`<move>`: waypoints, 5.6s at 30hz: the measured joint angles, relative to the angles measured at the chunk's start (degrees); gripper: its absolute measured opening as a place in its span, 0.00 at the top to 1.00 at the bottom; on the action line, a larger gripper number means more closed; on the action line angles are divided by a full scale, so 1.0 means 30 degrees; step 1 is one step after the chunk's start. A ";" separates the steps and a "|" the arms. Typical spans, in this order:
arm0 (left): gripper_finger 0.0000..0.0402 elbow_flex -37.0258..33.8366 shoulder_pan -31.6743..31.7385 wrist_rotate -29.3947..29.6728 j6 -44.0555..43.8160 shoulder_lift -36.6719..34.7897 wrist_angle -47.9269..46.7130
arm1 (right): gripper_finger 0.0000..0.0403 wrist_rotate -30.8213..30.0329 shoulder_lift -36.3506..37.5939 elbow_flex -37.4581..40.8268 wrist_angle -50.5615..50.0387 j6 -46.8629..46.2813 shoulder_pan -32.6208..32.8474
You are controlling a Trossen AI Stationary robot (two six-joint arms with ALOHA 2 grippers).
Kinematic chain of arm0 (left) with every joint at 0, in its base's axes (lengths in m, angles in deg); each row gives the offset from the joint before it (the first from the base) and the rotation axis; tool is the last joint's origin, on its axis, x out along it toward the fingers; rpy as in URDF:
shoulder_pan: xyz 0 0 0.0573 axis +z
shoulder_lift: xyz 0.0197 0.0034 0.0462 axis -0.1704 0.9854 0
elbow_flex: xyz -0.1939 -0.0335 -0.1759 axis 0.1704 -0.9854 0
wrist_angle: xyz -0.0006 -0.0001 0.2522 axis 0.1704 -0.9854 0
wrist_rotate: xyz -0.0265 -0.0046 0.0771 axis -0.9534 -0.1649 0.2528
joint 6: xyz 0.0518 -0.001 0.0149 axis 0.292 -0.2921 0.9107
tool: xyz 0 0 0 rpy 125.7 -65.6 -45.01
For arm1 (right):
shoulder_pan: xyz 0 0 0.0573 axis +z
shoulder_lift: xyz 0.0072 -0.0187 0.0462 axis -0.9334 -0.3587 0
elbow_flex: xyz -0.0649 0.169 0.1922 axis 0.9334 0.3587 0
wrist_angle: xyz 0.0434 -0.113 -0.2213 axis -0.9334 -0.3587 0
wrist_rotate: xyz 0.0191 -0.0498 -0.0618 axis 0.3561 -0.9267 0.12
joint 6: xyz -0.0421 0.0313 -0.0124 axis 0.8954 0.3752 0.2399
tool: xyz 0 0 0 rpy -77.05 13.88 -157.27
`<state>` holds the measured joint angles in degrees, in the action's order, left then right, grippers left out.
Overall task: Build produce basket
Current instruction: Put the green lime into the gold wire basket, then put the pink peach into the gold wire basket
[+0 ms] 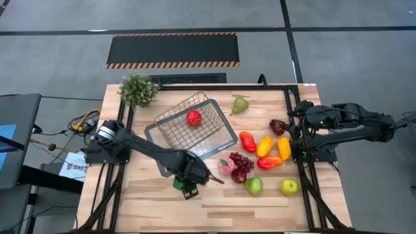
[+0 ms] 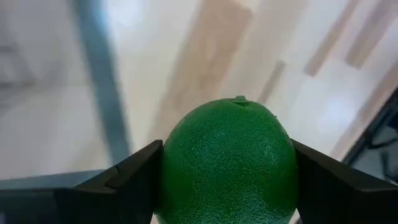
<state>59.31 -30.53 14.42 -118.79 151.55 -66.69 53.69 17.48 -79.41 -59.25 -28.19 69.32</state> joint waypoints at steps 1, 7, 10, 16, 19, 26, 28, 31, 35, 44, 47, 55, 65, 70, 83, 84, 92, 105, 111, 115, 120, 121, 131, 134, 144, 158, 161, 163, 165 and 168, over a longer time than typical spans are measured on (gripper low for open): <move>0.32 0.0706 0.0302 0.0250 0.0341 0.0000 -0.0564 | 0.04 0.0001 0.0001 0.0000 0.0000 0.0000 0.0004; 0.30 0.5680 0.2070 0.1820 0.2127 -0.0007 -0.2967 | 0.04 0.0000 0.0002 0.0000 -0.0002 0.0002 0.0002; 0.30 0.8304 0.3063 0.3332 0.3125 -0.0014 -0.4534 | 0.04 0.0000 0.0006 0.0000 0.0000 0.0000 -0.0001; 0.30 1.1553 0.5697 0.8149 0.5185 -0.0046 -0.5795 | 0.04 0.0000 0.0007 0.0000 0.0000 0.0000 0.0000; 0.30 1.1768 0.7041 0.9023 0.6494 -0.0051 -0.5668 | 0.04 0.0000 0.0003 0.0000 0.0000 0.0000 -0.0002; 0.29 0.9030 0.9619 0.7707 0.9720 0.0102 -0.1869 | 0.04 0.0000 0.0003 0.0000 0.0000 -0.0027 -0.0002; 0.29 0.7838 1.0161 0.6927 1.0391 0.0068 -0.0801 | 0.04 0.0000 0.0000 0.0000 -0.0007 -0.0213 0.0005; 0.29 0.5774 1.0757 0.5662 1.0752 0.0058 0.0369 | 0.04 0.0000 0.0001 0.0000 -0.0007 -0.0305 -0.0001; 0.29 0.3205 1.1129 0.4353 1.0743 0.0066 0.1614 | 0.04 0.0000 0.0002 0.0000 -0.0002 -0.0362 0.0002; 0.29 -0.0494 1.1535 0.3283 0.9893 0.0073 0.5699 | 0.04 0.0000 0.0004 0.0000 -0.0003 -0.0532 -0.0002; 0.29 -0.1121 1.1570 0.2987 0.9861 0.0073 0.6676 | 0.04 0.0000 0.0007 0.0000 0.0000 -0.0570 0.0005; 0.28 -0.2031 1.1543 0.2701 0.9869 0.0073 0.7461 | 0.04 -0.0007 0.0000 0.0000 -0.0007 -0.0867 0.0005; 0.08 -0.2024 1.1340 0.3342 0.9743 0.0073 0.8935 | 0.04 -0.0007 0.0000 0.0000 -0.0006 -0.1026 0.0005; 0.06 -0.1846 1.1511 0.2766 0.9154 0.0073 0.9095 | 0.04 -0.0007 0.0004 0.0000 -0.0007 -0.1023 -0.0002; 0.06 0.2698 1.1136 -0.8623 0.6335 0.0000 0.5581 | 0.04 -0.0007 0.0000 0.0000 -0.0007 -0.1012 -0.0002; 0.06 0.2883 1.0825 -0.8861 0.6019 -0.0006 0.5581 | 0.04 -0.0007 0.0000 0.0000 -0.0007 -0.1005 0.0005; 0.06 0.3557 0.8664 -0.9102 0.3913 -0.0029 0.6823 | 0.04 -0.0007 0.0000 0.0000 -0.0007 -0.0991 -0.0002; 0.06 0.3548 0.5850 -0.0843 1.1004 0.0430 0.8168 | 0.04 -0.0007 0.0000 0.0000 -0.0069 -0.0991 0.0000; 0.06 0.3601 0.5106 -0.0287 1.1896 0.2311 0.8564 | 0.04 -0.0007 0.0014 0.0007 -0.0605 -0.0998 0.0012; 0.06 0.3851 0.4755 -0.0946 1.1649 0.3380 0.8478 | 0.04 0.0015 0.0024 0.0007 -0.0991 -0.0991 0.0005; 0.05 0.4047 0.4550 -0.0654 1.2338 0.3446 0.9565 | 0.04 0.0117 0.0022 0.0007 -0.1491 -0.0984 0.0005; 0.05 0.4038 0.4545 -0.0311 1.2477 0.3446 0.9495 | 0.04 0.0117 0.0022 0.0007 -0.1530 -0.0984 0.0005; 0.00 0.4023 0.4469 0.1183 1.2309 0.3446 0.8552 | 0.04 0.0124 0.0022 0.0007 -0.1515 -0.0976 0.0005; 0.00 0.4023 0.4320 0.1227 1.2222 0.3446 0.8681 | 0.04 0.0124 0.0022 0.0007 -0.1508 -0.0976 0.0005; 0.00 0.4497 0.3711 0.2606 1.2582 0.5887 0.9188 | 0.04 0.0138 0.0031 0.0007 -0.1528 -0.0991 0.0005; 0.00 0.6461 0.3637 0.2845 1.1064 0.6443 0.6485 | 0.04 0.0160 0.0015 0.0007 -0.1571 -0.0585 0.0005; 0.00 0.8509 0.3419 0.4201 1.1431 0.6144 0.4864 | 0.04 0.0160 0.0022 0.0007 -0.1567 -0.0503 0.0005; 0.00 0.9335 0.3254 0.4965 1.0838 0.6120 0.4021 | 0.04 0.0160 0.0015 0.0007 -0.1540 -0.0503 0.0005; 0.00 0.9602 0.3156 0.5299 1.0130 0.6190 0.3044 | 0.04 0.0160 0.0022 0.0007 -0.1537 -0.0503 0.0005; 0.00 0.9633 0.3101 0.5551 0.8373 0.6222 0.1945 | 0.04 0.0160 0.0022 0.0007 -0.1537 -0.0503 0.0005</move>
<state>88.21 -21.23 31.08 -93.67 170.22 -60.86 54.17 17.54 -79.38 -63.86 -29.70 69.34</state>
